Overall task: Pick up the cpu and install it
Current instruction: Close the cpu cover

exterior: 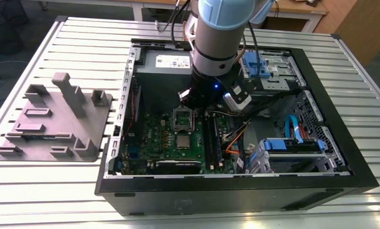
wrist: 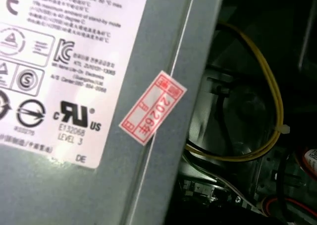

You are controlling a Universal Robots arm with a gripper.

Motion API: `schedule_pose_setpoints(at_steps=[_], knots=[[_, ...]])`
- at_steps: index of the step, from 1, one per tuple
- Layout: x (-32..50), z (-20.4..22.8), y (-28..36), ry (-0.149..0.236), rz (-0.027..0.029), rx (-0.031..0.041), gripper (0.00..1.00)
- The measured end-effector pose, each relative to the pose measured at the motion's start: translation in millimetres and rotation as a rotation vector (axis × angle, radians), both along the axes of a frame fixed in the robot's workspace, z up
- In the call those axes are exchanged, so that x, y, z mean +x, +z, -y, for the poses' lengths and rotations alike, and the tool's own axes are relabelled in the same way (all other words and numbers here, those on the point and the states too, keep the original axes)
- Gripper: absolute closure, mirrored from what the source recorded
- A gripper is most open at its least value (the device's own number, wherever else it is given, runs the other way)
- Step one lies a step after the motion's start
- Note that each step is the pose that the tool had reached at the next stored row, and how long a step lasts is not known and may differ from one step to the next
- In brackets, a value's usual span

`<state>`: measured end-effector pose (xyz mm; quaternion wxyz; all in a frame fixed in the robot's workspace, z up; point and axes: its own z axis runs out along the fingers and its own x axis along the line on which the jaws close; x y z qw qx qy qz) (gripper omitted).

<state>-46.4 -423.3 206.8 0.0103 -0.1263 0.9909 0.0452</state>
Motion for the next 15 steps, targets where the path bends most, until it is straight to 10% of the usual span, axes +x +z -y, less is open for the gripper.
schedule_pose_setpoints(at_steps=[15], knots=[[-0.2, 0.0, -3.5, 0.051, 0.0036, 0.0037, 0.89]])
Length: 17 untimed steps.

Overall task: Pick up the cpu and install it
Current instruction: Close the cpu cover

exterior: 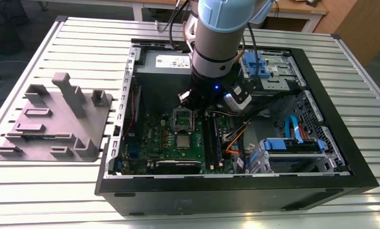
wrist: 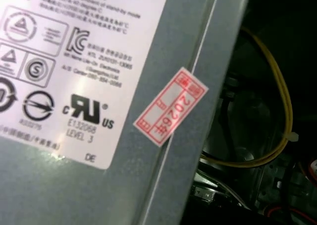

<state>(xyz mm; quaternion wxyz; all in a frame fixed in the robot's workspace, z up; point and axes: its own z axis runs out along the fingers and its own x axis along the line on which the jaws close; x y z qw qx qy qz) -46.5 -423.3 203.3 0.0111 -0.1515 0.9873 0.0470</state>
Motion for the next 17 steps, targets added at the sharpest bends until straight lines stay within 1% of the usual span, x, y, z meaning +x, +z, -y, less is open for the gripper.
schedule_pose_setpoints(at_steps=[3, 4, 8, 10, 14, 17], knots=[[0.0, 0.0, -0.1, 0.003, 0.0, 0.0, 0.89], [-0.1, 0.0, -0.1, 0.015, -0.0001, 0.0, 0.89], [-0.1, 0.0, -0.2, 0.088, 0.0, 0.0, 0.89], [-0.2, 0.0, -0.2, 0.115, 0.0, -0.0003, 0.89], [-0.4, 0.0, 0.1, 0.152, 0.0001, -0.0004, 0.89], [-0.4, 0.1, 1.8, 0.17, 0.0, -0.0005, 0.89]])
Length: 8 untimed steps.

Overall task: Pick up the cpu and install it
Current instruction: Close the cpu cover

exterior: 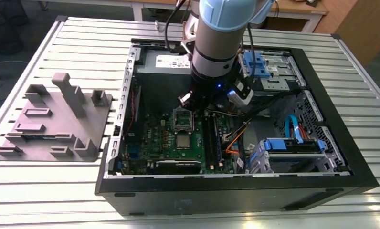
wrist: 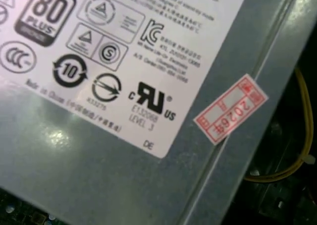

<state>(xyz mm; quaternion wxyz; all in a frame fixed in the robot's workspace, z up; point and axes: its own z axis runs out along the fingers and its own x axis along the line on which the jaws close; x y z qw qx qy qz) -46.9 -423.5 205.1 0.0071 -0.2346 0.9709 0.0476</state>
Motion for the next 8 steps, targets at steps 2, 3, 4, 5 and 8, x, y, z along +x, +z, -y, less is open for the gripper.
schedule_pose_setpoints(at_steps=[2, 3, 4, 5, 8], knots=[[0.0, 0.1, 1.4, 0.008, 0.0, -0.0002, 0.89], [0.0, 0.2, 2.1, 0.011, 0.0, -0.0003, 0.89], [0.0, 0.2, 2.9, 0.014, 0.0, -0.0003, 0.89], [0.0, 0.3, 3.9, 0.017, 0.0, -0.0005, 0.89], [0.0, 0.4, 7.0, 0.023, 0.0, -0.0004, 0.89]])
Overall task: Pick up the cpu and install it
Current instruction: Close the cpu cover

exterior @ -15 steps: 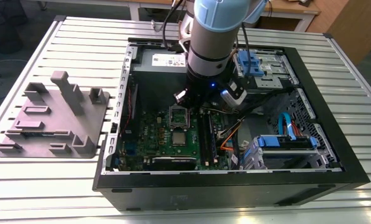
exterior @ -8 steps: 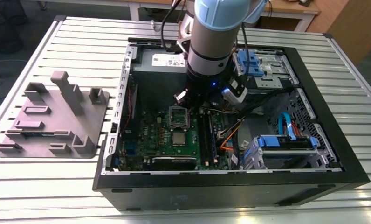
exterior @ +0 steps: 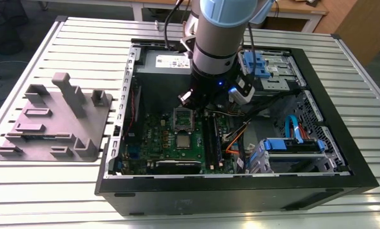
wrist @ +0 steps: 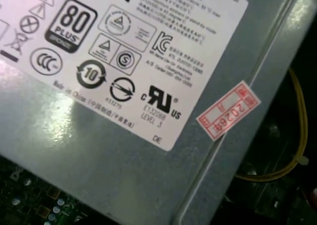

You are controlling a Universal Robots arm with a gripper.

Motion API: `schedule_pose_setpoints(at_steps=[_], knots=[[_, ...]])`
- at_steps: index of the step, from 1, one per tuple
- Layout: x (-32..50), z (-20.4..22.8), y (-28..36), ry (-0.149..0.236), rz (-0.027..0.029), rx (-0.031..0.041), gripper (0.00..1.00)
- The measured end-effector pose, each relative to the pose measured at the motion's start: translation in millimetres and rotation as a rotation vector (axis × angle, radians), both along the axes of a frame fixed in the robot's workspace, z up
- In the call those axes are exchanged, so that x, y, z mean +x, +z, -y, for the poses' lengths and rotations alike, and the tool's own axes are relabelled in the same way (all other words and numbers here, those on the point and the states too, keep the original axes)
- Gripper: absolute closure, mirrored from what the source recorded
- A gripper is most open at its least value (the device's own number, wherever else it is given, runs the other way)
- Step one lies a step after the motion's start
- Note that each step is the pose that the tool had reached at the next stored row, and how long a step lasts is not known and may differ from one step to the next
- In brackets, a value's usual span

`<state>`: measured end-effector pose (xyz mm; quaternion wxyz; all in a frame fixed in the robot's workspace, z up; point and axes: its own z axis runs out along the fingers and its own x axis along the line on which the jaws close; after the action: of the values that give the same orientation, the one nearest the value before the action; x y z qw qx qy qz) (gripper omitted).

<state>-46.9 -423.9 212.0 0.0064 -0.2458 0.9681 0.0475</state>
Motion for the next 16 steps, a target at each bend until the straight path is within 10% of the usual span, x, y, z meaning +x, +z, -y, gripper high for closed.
schedule_pose_setpoints(at_steps=[16], knots=[[0.7, 0.2, 9.1, 0.038, 0.0, -0.0005, 0.89]])
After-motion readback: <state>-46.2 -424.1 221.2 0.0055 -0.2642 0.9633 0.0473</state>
